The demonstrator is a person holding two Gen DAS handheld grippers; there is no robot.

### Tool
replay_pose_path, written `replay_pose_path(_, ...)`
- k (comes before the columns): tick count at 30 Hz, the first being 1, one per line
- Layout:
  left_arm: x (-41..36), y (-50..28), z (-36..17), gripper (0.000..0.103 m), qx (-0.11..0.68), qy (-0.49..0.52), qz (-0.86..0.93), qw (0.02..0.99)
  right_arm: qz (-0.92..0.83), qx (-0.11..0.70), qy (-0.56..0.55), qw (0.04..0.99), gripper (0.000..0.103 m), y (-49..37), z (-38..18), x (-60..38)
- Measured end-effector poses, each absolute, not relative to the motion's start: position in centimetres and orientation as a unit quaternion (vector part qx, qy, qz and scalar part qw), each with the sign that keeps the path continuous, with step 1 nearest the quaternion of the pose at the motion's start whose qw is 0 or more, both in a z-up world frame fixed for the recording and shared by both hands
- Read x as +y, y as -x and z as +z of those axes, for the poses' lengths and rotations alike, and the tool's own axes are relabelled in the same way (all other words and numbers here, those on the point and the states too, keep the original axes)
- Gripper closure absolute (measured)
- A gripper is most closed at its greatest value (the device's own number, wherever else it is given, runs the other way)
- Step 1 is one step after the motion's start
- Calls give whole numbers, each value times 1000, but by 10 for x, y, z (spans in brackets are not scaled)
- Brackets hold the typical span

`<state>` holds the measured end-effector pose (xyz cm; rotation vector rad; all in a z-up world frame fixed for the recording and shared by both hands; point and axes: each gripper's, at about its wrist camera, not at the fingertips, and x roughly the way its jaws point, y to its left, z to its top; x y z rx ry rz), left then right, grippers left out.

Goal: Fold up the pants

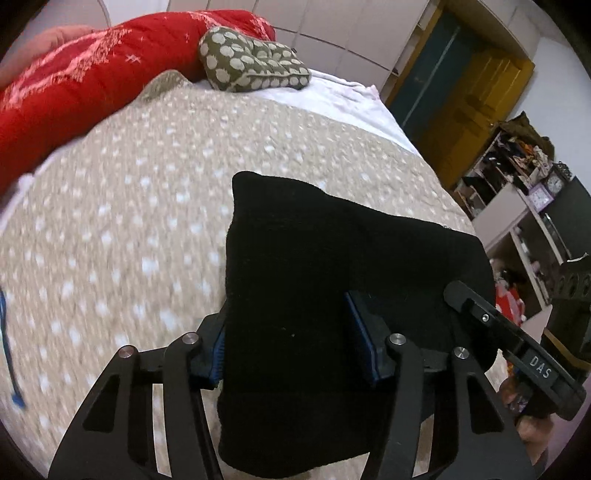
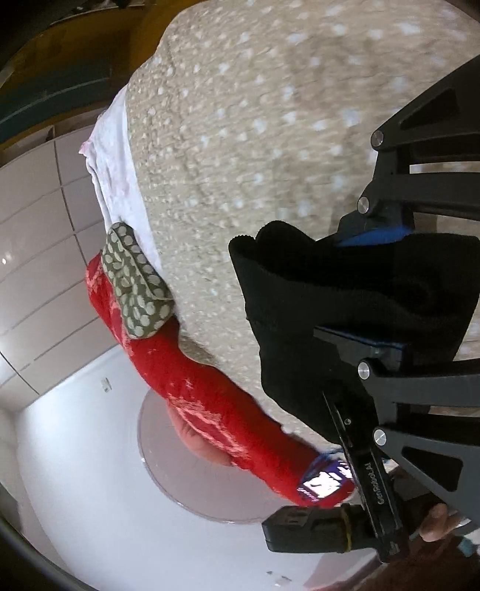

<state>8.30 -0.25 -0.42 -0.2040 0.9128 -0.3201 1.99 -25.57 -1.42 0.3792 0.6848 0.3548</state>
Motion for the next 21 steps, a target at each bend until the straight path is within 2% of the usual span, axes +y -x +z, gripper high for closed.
replay_pose_path(3, -6, -111, -23, 48, 454, 78, -125, 879, 151, 344, -175, 910, 61, -54, -28, -253)
replay_pose_path(6, -2, -120, -38, 44, 467, 86, -125, 871, 106, 403, -131, 900, 54, -81, -53, -251)
replay_pose_path(10, -3, -114, -34, 41, 456, 59, -119, 880, 81, 368, -91, 922, 54, -53, -19, -256)
replay_pose_path(12, -3, -113, -34, 37, 455, 61, -112, 881, 101, 347, -84, 929, 59, -39, -3, -254)
replay_pose_path(15, -4, -116, -36, 37, 456, 68, -111, 881, 137, 351, -66, 924, 69, -33, 1, -237)
replay_pose_path(19, -9, -114, -36, 32, 458, 66, -109, 880, 130, 401, -35, 906, 69, -49, -40, -219)
replay_pose_path(21, -10, -115, -35, 32, 458, 65, -105, 881, 122, 382, -32, 915, 69, -48, -46, -216)
